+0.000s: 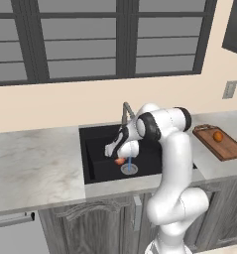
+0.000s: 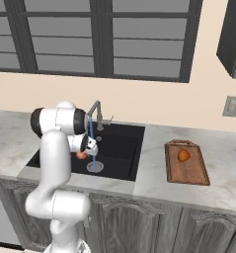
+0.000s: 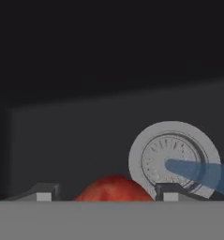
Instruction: Pick the mango, peach from the sink and place them on the cutting board to airdry. Then turn off the sink faucet.
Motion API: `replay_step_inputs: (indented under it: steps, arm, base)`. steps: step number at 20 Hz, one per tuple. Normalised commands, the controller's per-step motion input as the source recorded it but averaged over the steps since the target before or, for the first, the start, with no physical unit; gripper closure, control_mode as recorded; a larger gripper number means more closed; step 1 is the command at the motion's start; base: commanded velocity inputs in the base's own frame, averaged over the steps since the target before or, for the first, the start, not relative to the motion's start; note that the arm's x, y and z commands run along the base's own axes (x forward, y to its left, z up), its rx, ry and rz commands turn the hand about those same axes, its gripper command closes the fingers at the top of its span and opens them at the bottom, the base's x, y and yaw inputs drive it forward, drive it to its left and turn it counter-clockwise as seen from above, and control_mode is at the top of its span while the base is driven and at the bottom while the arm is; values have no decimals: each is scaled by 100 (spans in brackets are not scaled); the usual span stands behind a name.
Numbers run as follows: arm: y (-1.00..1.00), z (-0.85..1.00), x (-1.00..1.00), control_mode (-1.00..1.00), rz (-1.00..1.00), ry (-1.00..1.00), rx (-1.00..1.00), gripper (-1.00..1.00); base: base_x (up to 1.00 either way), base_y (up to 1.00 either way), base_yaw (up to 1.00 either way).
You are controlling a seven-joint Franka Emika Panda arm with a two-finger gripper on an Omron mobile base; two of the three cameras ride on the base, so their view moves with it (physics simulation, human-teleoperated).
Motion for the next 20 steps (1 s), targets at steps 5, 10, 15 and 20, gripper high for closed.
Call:
replay_step_inputs:
  steps: [5, 10, 15, 20]
  arm:
    - [-14, 94, -37, -100, 0, -2, 6, 100]
    - [-9, 91, -46, -100, 0, -1, 5, 100]
    - [-4, 85, -66, -100, 0, 0, 1, 100]
    - [-20, 79, -90, -100, -1, 0, 0, 100]
  base:
    - [0, 0, 0]
    - [0, 0, 0]
    - [0, 0, 0]
    - [0, 0, 0]
